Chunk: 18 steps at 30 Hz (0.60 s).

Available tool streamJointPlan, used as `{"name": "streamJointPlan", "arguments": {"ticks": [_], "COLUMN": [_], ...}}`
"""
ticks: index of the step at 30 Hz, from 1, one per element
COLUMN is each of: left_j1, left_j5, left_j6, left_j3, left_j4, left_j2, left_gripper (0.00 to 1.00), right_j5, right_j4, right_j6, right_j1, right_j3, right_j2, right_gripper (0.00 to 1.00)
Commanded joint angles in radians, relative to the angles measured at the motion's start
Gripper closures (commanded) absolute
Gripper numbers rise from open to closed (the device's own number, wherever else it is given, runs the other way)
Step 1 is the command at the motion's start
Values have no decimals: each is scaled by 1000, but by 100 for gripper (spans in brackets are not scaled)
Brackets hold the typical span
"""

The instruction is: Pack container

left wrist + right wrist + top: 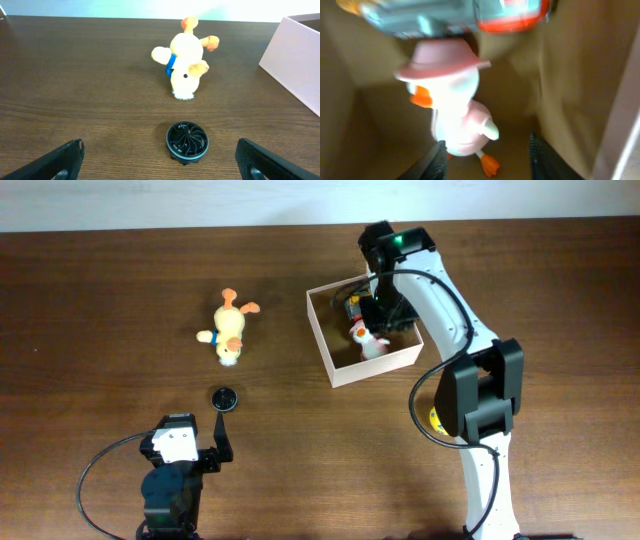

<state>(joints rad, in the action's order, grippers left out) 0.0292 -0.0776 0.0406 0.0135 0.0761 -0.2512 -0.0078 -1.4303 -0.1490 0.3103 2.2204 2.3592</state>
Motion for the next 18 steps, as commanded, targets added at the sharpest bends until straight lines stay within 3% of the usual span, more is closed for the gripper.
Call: {"name": "streamJointPlan", "arguments": {"ticks": [1,4,18], "left_j1": [-6,-6,-6], "left_j5": [11,11,11], "left_j6": [-19,-19,-19], "left_j3": [-5,-5,-5], "left_j4": [0,0,0], "left_j2": [5,5,5], "left_gripper": [1,1,1], "right_j5": [-46,-64,-71], "right_j4": [22,47,186], "right_j6": [94,121,123], "right_j1": [6,10,55], "right_j3": [45,35,-75], "right_j2": [-43,-41,-11], "right_gripper": [53,47,51]}}
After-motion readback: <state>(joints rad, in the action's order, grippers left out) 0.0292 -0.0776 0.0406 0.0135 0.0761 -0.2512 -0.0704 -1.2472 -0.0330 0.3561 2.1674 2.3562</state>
